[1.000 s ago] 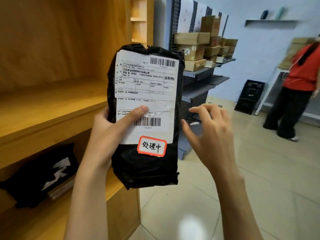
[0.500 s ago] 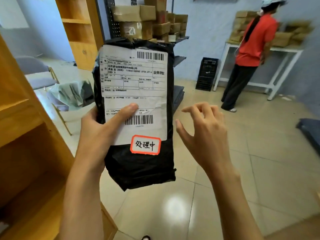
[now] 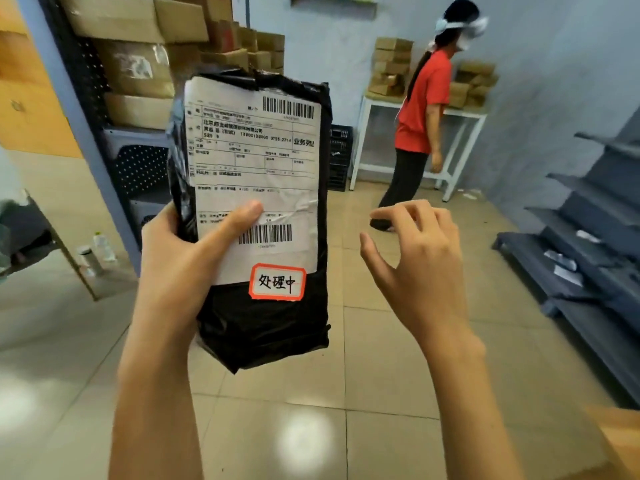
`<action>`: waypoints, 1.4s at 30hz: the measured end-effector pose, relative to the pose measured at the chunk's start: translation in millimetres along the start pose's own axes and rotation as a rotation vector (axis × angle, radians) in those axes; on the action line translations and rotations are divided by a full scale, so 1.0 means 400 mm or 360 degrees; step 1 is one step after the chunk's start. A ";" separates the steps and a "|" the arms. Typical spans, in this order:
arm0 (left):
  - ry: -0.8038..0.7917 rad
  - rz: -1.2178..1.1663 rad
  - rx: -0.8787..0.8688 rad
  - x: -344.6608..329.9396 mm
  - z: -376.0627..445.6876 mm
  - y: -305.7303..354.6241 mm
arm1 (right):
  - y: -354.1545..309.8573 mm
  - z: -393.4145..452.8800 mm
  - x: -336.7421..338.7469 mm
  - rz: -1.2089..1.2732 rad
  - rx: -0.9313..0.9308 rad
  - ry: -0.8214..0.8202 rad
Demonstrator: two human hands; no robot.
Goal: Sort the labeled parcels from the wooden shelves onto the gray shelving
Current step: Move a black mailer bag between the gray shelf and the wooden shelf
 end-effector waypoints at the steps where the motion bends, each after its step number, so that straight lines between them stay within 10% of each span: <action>1: -0.0018 -0.0001 0.0000 -0.015 0.036 -0.017 | 0.013 0.020 -0.026 -0.0016 -0.0011 -0.0003; 42: 0.0214 0.0102 0.0016 -0.988 1.587 -0.714 | 0.984 1.134 -1.407 0.0229 0.0076 -0.0101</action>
Point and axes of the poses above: each hand's wrist, its own z-axis towards the middle knuckle, its own x-axis out of the back of the hand, y = z × x, the point moved 4 cm from there along z, towards the middle knuckle, and after that the axes turned 4 degrees about y, right-handed, at the moved point
